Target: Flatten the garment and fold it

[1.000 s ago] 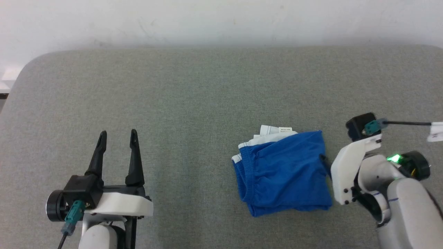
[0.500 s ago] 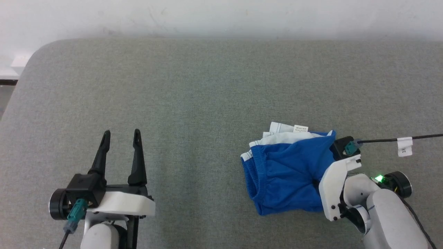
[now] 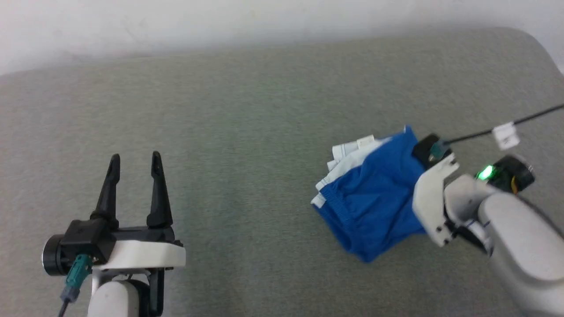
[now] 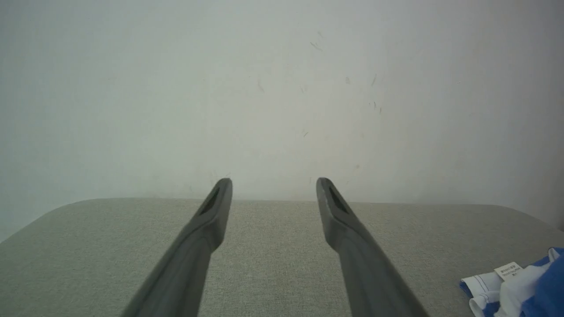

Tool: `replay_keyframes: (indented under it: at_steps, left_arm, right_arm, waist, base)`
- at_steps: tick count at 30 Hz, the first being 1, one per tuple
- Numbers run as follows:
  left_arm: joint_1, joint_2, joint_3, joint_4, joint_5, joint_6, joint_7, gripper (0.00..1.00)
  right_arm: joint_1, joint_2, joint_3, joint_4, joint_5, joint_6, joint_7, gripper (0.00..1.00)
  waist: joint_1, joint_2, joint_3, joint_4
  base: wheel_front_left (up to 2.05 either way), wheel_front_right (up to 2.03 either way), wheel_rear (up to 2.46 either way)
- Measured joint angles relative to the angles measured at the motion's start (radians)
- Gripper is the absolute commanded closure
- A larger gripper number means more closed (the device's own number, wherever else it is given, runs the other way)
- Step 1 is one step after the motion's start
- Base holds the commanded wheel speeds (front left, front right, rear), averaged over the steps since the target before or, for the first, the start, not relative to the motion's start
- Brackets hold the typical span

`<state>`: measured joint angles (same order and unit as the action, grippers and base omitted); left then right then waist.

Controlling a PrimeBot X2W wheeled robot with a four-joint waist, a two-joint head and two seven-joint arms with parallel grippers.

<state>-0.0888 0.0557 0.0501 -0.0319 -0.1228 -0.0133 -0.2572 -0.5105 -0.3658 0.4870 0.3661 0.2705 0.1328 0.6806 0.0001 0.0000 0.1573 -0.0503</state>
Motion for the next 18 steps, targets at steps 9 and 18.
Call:
replay_keyframes:
  at_steps: [9,18]
  left_arm:
    - [-0.111,0.030,-0.011,-0.062,0.029,-0.004,0.000,0.00]
    - [-0.157,0.104,0.003,-0.166,0.069,-0.012,0.057,0.00]
  right_arm:
    - [-0.212,-0.140,-0.016,0.086,0.077,0.000,-0.103,1.00]
    - [-0.342,-0.186,-0.135,0.267,0.012,0.000,-0.188,1.00]
  waist:
    - [0.0001,0.0000,0.134,-0.116]
    - [0.0003,0.0000,0.316,-0.167]
  base:
    - [0.00,0.00,0.00]
    - [0.00,0.00,0.00]
